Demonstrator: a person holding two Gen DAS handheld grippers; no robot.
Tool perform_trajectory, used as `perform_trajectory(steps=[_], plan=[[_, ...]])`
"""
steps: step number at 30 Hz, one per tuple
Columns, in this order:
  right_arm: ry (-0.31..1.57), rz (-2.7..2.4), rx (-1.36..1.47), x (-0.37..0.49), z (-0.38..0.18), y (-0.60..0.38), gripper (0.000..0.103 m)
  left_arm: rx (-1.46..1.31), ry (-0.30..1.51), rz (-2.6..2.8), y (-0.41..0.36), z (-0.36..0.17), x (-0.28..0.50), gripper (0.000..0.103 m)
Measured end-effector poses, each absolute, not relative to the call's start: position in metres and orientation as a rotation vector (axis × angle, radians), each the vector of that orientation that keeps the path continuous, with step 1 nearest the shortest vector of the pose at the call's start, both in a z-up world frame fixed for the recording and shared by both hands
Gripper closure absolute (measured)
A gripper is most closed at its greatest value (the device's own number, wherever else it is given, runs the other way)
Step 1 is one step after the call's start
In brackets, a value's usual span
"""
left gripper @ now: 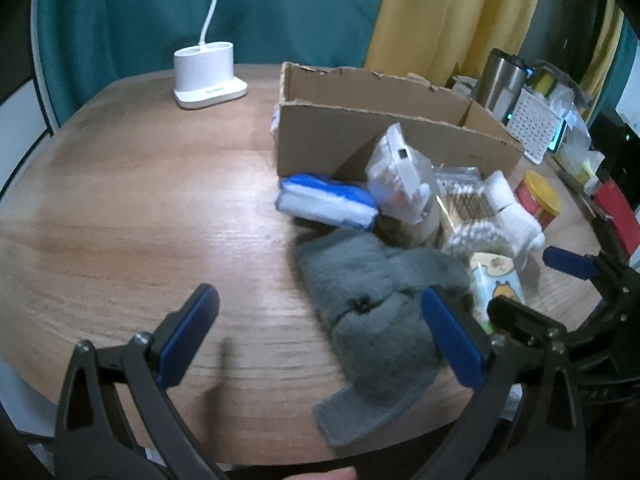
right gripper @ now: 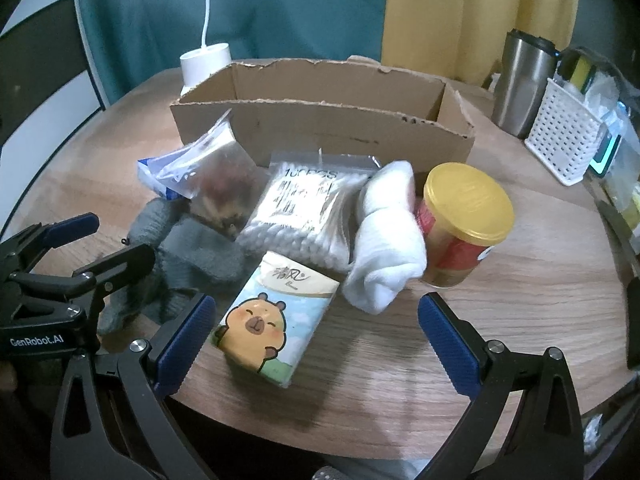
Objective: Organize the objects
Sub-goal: 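Grasp the grey sock with the left gripper while the right gripper grasps the capybara tissue pack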
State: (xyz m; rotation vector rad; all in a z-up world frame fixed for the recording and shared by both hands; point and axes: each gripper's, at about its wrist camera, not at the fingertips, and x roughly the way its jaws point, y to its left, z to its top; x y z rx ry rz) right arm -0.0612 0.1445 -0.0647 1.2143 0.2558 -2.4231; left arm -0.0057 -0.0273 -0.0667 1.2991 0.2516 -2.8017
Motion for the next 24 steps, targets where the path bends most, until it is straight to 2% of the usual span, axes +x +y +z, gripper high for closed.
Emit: perform_trajectory(steps=[9,14,16,22,24], plan=[[0.193,-2.373,1.249,-0.068,-0.074,0.148,0.001,1.376,0.212,-2.801,-0.020,-0.079,-0.016,0.001],[0.157,-2.323,1.258,-0.069,-0.077,0.148,0.007,1.396,0.218,-2.810,-0.019,-0.081,-0.018,0.003],[0.152,-2.315,1.262,-0.069,-0.078,0.148,0.008,1.400,0.211,-2.826,-0.016,-0.079,-0.018,0.013],[0.141,-2.260,1.245,-0.067,-0.077,0.146,0.021,1.439,0.159,-2.882,0.000,-0.076,-0.017,0.041],[0.138,-2.244,1.242,-0.066,-0.077,0.146,0.028,1.447,0.152,-2.892,0.004,-0.076,-0.016,0.045]])
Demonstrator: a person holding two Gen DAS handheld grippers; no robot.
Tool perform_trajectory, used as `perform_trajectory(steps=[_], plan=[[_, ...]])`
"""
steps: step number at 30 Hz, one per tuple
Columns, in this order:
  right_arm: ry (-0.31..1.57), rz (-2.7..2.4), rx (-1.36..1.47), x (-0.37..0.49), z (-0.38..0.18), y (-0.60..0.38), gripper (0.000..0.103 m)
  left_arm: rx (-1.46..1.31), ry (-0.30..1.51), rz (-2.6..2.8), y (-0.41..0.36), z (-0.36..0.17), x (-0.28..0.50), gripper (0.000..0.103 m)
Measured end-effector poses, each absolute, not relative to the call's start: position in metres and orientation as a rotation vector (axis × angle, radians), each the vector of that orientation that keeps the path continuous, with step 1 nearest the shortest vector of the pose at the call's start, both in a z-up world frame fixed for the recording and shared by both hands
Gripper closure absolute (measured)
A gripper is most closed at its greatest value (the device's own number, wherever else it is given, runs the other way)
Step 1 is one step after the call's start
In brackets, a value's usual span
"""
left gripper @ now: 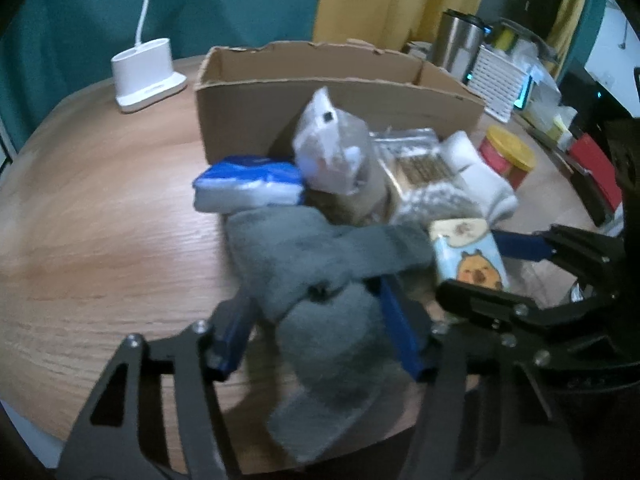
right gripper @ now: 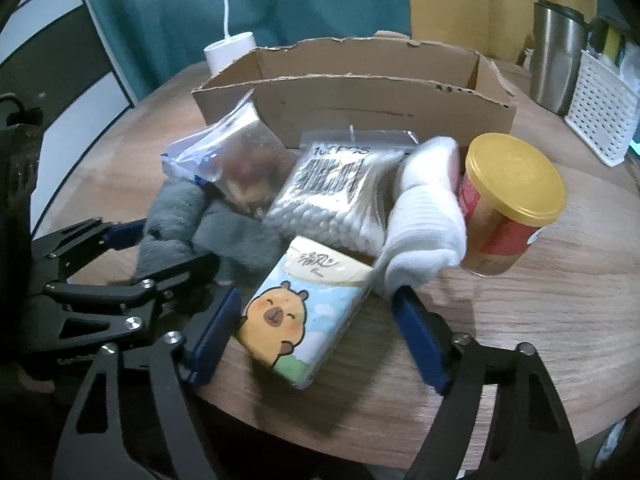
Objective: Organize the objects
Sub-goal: 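Grasp the grey sock with the left gripper while the right gripper grasps the capybara tissue pack, then lift the grey sock with the left gripper while the right gripper carries the tissue pack over the box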
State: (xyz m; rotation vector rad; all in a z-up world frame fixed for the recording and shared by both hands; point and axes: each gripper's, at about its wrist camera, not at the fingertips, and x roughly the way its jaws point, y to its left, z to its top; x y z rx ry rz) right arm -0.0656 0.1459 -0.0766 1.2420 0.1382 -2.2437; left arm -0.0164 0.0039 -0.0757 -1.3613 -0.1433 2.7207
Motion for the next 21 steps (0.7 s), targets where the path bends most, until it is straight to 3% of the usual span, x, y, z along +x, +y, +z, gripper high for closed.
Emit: perform_trajectory(steps=[1,21], plan=[[0.133,-2.227,1.237,-0.065,-0.076,0.145,0.037,-1.359,-0.145,2.718,0.005,-0.075,-0.016,0.047],[0.112,-2.261,1.136,-0.055,-0.050,0.164,0.041,-1.277,-0.179,2.730,0.003,-0.040,-0.006,0.056]])
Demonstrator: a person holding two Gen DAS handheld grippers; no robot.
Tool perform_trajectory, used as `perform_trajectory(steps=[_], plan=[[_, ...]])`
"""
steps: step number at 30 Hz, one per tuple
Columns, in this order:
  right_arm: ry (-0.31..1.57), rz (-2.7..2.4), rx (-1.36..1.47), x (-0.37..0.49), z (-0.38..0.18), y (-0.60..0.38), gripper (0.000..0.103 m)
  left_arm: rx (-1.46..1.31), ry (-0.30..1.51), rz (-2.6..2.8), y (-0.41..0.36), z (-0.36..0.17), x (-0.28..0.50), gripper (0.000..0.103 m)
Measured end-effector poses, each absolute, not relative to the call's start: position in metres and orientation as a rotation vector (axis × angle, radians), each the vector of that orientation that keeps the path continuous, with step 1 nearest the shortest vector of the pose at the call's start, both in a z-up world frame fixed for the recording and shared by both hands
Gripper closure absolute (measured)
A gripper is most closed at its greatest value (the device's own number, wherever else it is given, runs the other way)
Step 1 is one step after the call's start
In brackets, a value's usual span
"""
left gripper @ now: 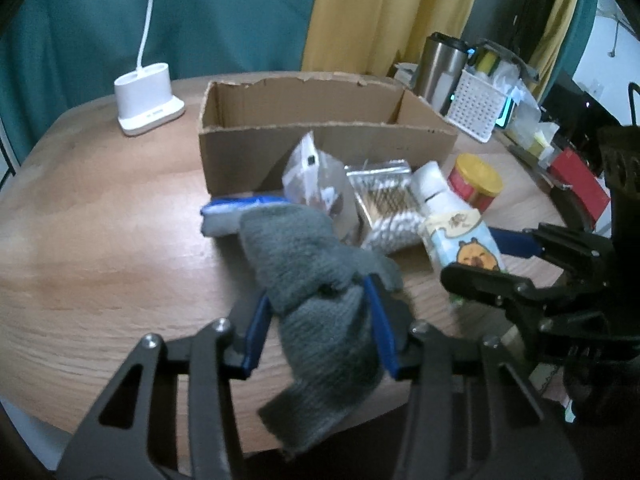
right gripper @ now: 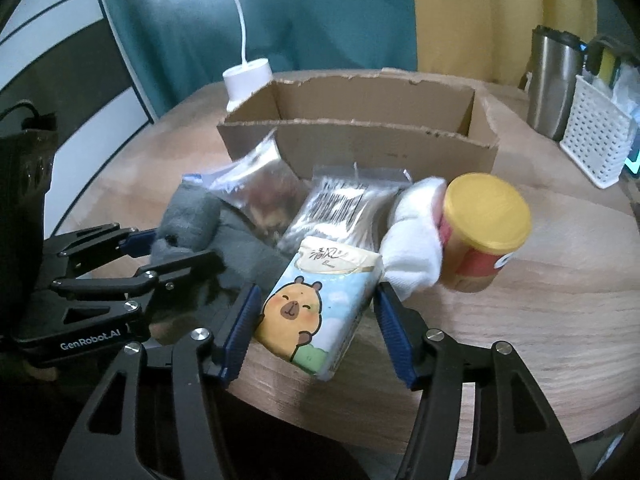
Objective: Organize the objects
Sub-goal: 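Lift the grey sock with the left gripper while the right gripper carries the tissue pack over the box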
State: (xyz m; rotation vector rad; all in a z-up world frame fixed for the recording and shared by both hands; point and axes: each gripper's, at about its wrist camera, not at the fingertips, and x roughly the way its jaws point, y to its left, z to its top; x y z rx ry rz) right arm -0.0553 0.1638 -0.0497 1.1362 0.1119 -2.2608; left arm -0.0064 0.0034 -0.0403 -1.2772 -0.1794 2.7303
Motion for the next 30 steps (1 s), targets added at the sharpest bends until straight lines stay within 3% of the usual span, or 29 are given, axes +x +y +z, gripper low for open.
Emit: perform_trajectory(steps=[30], plan=[[0.077,-2.348,0.983,-0.087,0.012,0.190,0.041,-1.036,-0.203,2.786,0.007,0.041,-0.031,0.056]])
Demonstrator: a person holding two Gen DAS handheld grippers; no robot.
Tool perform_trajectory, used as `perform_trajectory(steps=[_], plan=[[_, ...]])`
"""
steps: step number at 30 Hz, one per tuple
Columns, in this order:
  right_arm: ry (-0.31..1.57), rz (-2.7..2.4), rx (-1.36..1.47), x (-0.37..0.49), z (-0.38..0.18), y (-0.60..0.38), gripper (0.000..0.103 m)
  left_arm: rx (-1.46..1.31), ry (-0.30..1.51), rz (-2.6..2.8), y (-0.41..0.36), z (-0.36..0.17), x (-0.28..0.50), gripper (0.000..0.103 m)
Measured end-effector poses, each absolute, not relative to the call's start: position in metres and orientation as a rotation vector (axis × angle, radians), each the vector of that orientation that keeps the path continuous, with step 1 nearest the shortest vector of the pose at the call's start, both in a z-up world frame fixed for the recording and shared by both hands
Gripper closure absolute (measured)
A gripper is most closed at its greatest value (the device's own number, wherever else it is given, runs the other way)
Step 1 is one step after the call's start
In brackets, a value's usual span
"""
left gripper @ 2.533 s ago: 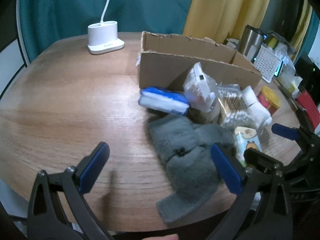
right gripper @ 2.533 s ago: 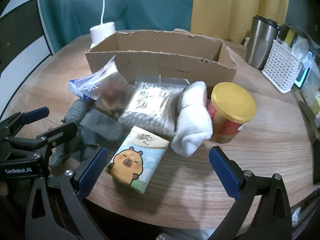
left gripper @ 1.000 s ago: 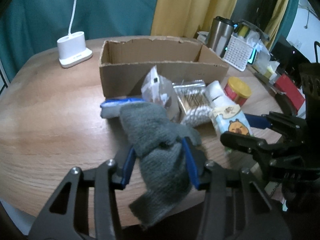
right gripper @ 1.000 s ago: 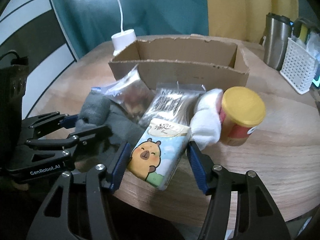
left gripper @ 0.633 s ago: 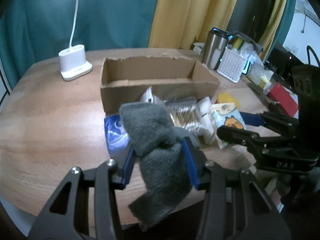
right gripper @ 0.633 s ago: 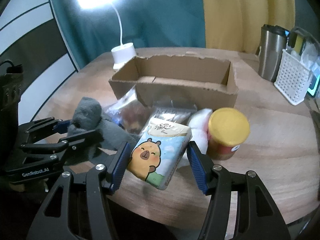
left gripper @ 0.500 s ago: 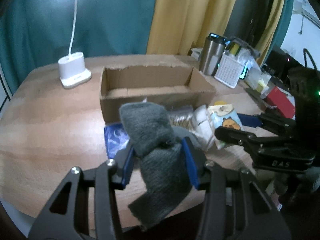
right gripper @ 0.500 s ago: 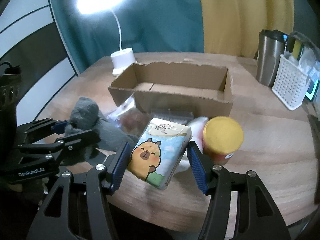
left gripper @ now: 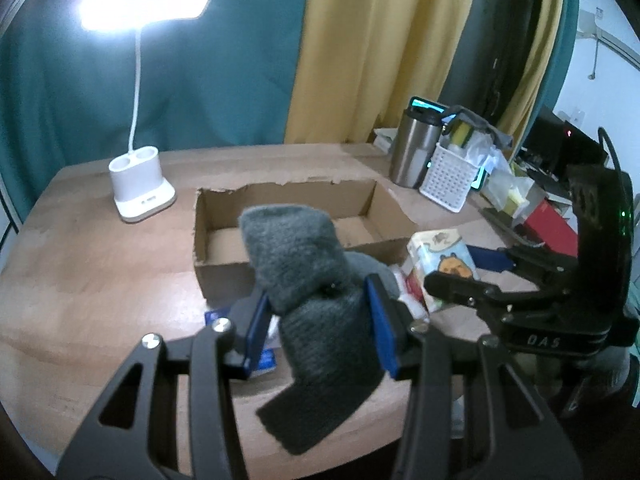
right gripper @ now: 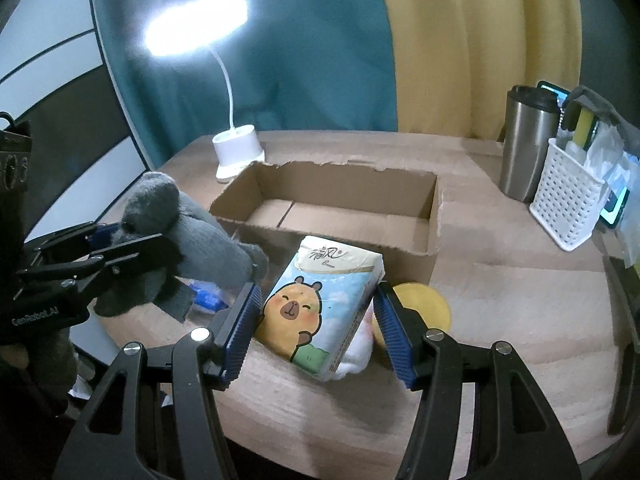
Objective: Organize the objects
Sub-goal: 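Lift the grey sock with the left gripper while the right gripper carries the tissue pack over the box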
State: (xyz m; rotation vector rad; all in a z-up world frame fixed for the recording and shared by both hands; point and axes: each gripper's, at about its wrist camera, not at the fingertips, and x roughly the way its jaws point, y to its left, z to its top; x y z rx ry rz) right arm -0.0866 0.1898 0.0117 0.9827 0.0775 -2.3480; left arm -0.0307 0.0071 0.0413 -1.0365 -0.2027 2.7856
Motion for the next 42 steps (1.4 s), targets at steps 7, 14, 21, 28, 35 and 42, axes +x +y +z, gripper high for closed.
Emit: perform_trajectory(steps=[7,14,21,28,35,42], plan=[[0.062,-2.368,0.974,-0.103,0.019,0.199,0.041,-1.035,-0.208,2.773,0.013,0.045,-0.049,0.056],[0.057,-2.382,0.962,-0.122,0.026,0.206,0.041,-1.024,-0.192,2.756,0.021,0.050,-0.074,0.056],[0.035,-2.391,0.964,-0.141,0.027,0.209,0.041,-1.020,-0.189,2.741,0.026,0.053,-0.098,0.056],[0.024,-2.396,0.973,-0.162,0.026,0.214,0.041,-1.044,-0.195,2.709,0.034,0.046,-0.126,0.056],[0.012,-2.396,0.988,-0.183,0.024,0.216,0.041,-1.081,-0.200,2.688,0.044,0.035,-0.151,0.056],[0.018,-2.382,1.013,-0.199,0.017,0.218,0.041,-1.144,-0.252,2.641,0.053,0.016,-0.174,0.056]])
